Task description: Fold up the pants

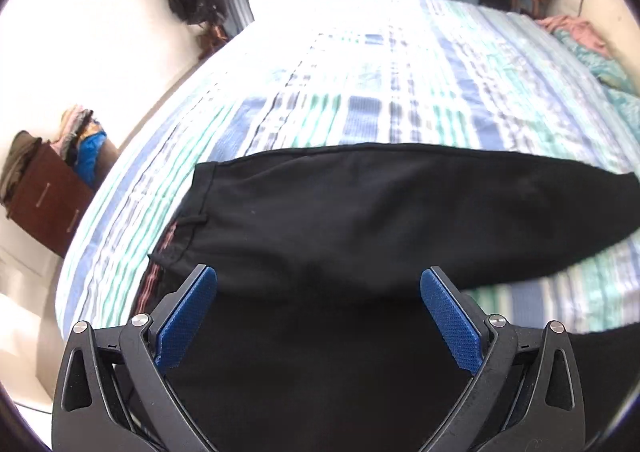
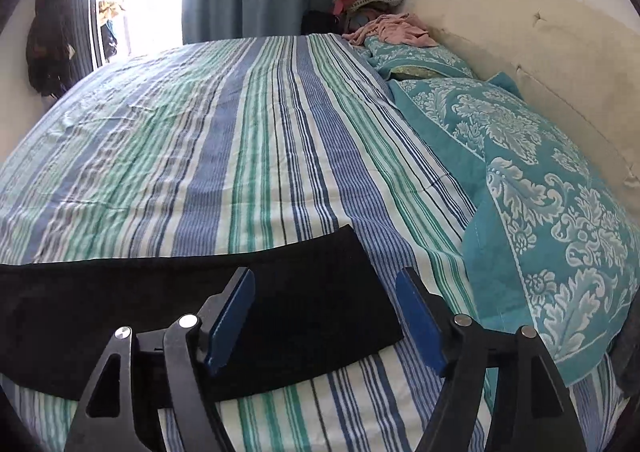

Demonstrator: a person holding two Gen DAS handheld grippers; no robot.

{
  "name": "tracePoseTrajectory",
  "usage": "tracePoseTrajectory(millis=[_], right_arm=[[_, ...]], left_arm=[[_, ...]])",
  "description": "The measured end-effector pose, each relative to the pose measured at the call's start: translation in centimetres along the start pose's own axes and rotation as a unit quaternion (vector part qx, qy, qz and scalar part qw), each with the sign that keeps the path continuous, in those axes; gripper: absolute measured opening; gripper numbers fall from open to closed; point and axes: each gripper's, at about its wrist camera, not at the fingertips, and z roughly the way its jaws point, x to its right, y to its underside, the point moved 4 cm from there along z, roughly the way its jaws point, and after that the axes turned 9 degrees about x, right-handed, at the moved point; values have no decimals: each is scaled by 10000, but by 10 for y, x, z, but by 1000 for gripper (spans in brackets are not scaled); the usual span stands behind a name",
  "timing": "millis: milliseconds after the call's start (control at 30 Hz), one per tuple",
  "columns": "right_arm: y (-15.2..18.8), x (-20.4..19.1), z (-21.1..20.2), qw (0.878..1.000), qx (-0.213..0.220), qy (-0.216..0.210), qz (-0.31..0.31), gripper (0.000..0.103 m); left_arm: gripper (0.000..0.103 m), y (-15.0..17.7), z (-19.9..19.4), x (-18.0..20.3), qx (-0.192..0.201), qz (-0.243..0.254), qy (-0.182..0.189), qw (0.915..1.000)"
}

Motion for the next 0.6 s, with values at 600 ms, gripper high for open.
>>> tracePoseTrajectory(millis=[600], right_arm=[[243, 14, -168, 9754, -1673, 318, 1397, 96]], left_arm=[[102, 140, -50, 61, -996, 607, 1057, 9875]])
